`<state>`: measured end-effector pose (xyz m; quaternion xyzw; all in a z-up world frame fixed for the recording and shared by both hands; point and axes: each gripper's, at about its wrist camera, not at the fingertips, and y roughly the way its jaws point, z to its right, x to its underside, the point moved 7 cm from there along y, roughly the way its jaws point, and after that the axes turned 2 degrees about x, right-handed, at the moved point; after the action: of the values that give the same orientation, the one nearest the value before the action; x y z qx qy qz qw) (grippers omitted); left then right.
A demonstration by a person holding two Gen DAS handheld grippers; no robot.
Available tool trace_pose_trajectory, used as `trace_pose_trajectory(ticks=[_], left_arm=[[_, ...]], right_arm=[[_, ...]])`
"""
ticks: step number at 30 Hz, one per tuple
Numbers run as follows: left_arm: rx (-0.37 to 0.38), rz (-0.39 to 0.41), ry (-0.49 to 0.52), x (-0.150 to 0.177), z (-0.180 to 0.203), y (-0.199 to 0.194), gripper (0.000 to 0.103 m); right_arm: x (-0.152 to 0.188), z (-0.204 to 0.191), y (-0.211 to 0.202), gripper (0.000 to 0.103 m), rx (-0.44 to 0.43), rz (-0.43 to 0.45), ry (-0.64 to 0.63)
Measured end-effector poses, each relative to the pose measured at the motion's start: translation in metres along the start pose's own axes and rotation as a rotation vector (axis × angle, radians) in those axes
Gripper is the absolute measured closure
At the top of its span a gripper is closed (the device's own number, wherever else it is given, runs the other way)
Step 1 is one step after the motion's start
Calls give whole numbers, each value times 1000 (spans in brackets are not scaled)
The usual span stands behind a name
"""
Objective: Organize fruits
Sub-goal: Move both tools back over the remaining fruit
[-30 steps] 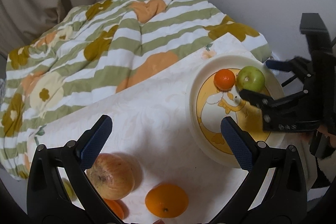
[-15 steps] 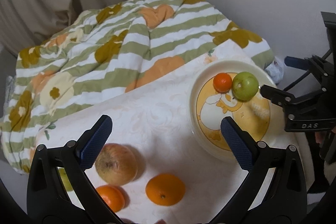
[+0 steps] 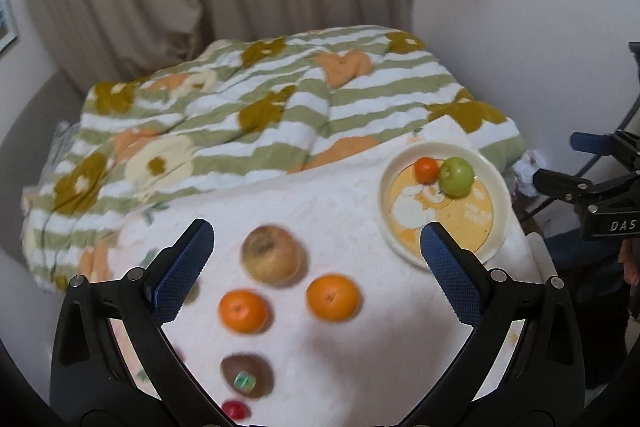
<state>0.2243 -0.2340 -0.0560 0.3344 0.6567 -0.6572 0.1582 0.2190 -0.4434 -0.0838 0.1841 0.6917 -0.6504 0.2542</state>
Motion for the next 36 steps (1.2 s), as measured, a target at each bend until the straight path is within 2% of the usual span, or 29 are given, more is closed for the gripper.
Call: trace_pose_trajectory(ticks=[9,17,28,36], left_arm=[[-83,-19,-130,63,-65,-53,0],[-134,-42,-188,130,-144,-80,0],[-105,-121,-207,213,-246,-86,0],[-26,-153,-151,251,-283,-67,0]], right_arm=[[14,-61,-21,4,-41,16,-111],[41,-136,-26,4,-83,7,-121],[81,-242,-21,4,-110,-39,-46],[116,-299,-10,4,-90,-58,9]])
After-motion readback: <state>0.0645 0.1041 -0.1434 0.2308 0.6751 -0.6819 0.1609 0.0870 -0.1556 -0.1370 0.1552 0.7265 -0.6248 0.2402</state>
